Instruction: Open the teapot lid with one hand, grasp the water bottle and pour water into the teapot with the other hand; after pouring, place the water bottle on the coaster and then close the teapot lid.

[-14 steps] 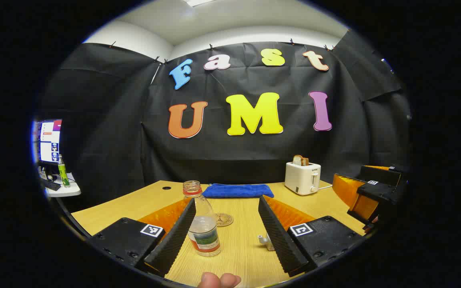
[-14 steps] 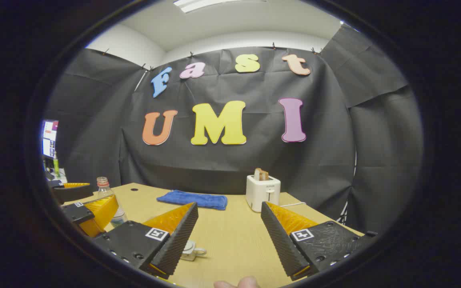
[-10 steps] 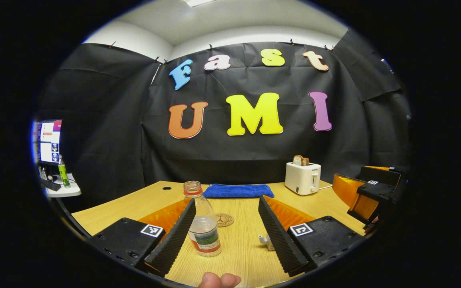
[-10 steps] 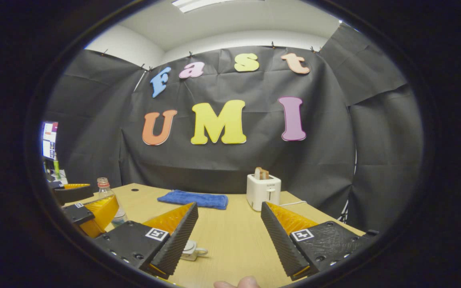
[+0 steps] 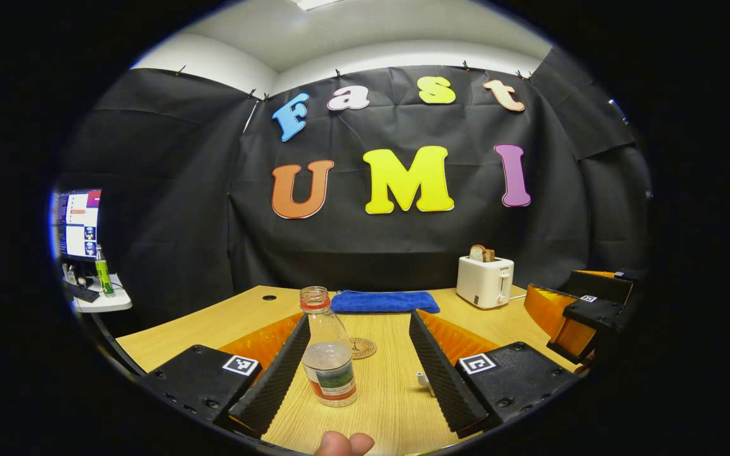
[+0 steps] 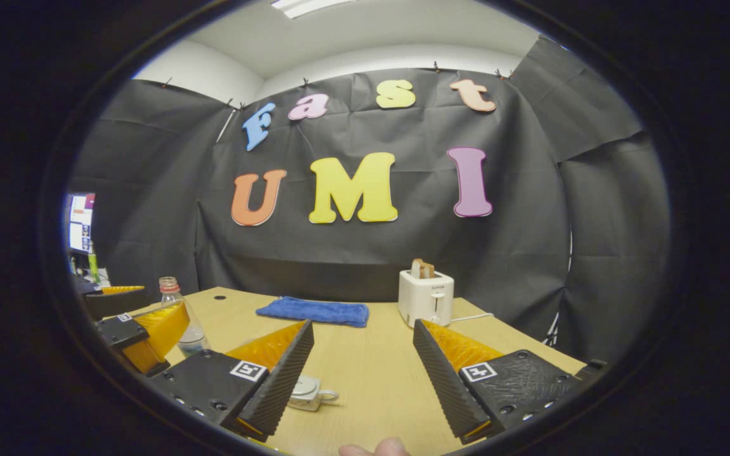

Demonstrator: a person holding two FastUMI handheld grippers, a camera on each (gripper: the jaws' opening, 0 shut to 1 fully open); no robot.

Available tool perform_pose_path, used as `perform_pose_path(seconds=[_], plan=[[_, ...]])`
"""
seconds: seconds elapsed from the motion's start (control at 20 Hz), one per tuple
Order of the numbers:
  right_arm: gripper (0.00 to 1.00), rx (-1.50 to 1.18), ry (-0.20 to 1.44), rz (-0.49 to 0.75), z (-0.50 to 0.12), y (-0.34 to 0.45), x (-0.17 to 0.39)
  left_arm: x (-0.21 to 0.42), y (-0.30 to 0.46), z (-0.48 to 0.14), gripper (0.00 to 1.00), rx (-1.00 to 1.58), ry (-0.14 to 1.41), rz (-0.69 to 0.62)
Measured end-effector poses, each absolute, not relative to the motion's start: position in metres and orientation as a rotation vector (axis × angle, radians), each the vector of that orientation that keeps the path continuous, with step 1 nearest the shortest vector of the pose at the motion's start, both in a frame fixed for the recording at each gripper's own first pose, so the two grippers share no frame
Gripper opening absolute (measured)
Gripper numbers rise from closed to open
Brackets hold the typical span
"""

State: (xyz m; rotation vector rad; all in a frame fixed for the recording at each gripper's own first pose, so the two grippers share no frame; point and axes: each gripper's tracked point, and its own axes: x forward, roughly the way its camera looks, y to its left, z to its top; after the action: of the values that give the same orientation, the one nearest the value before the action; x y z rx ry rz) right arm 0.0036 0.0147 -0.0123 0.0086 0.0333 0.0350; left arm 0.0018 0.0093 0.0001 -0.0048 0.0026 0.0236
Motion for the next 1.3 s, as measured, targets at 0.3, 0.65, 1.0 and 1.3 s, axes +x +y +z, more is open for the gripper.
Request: perform_pose_path(seconds=[0.3, 0.65, 1.0, 1.3], plan=[[0.95, 0.005, 0.071, 0.081, -0.033, 0.031, 0.008, 0.001, 0.014, 0.0, 0.99, -0.002, 0.002, 0.035], [0.97, 0.006, 0.136, 0.154, -0.072, 0.061, 0.028, 0.002, 0.026, 0.001, 0.99, 0.01, 0.01, 0.06], [0.96, -0.039, 0.255, 0.216, -0.122, 0.086, 0.058, 0.001, 0.035, 0.007, 0.98, 0.022, 0.001, 0.073], [0.9, -0.068, 0.275, 0.227, -0.134, 0.094, 0.068, 0.004, 0.044, 0.002, 0.99, -0.002, 0.025, 0.078]])
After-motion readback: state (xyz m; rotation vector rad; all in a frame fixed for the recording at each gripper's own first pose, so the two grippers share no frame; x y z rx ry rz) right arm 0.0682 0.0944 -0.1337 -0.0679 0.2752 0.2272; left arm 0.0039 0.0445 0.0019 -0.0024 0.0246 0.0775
